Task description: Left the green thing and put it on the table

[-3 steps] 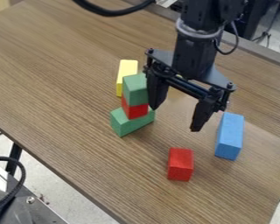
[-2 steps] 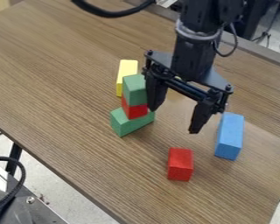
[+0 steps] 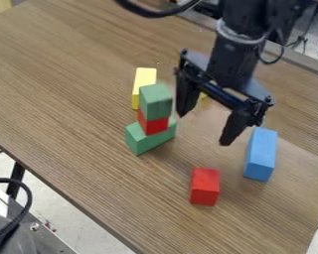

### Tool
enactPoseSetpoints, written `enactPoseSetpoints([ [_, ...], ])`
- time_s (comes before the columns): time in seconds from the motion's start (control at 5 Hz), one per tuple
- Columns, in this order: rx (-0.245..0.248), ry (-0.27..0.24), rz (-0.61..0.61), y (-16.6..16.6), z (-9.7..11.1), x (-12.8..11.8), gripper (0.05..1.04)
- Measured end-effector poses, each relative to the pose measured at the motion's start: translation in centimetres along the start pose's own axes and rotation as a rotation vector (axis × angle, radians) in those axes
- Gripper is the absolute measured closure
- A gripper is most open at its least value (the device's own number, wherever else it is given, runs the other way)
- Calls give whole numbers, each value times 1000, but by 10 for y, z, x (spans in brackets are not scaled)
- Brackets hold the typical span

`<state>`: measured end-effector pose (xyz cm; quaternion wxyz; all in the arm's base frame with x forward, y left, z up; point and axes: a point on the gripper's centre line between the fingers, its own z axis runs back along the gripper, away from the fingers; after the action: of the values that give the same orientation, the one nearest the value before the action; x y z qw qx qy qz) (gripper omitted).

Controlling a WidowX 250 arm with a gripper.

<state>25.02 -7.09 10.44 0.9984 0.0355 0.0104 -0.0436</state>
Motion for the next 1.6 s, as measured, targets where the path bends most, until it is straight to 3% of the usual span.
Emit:
enactPoseSetpoints([
  [0.2, 12, -10, -5, 2, 11, 0, 84],
  [0.4, -20, -4, 68, 6, 19, -4, 84],
  [0.6, -73, -60, 326, 34, 37, -8, 84],
  [1.0, -159, 17, 823, 69, 40, -12, 84],
  [1.2, -179, 77, 927, 70, 29, -9, 84],
  [1.6, -209, 110, 1007, 64, 11, -2, 84],
])
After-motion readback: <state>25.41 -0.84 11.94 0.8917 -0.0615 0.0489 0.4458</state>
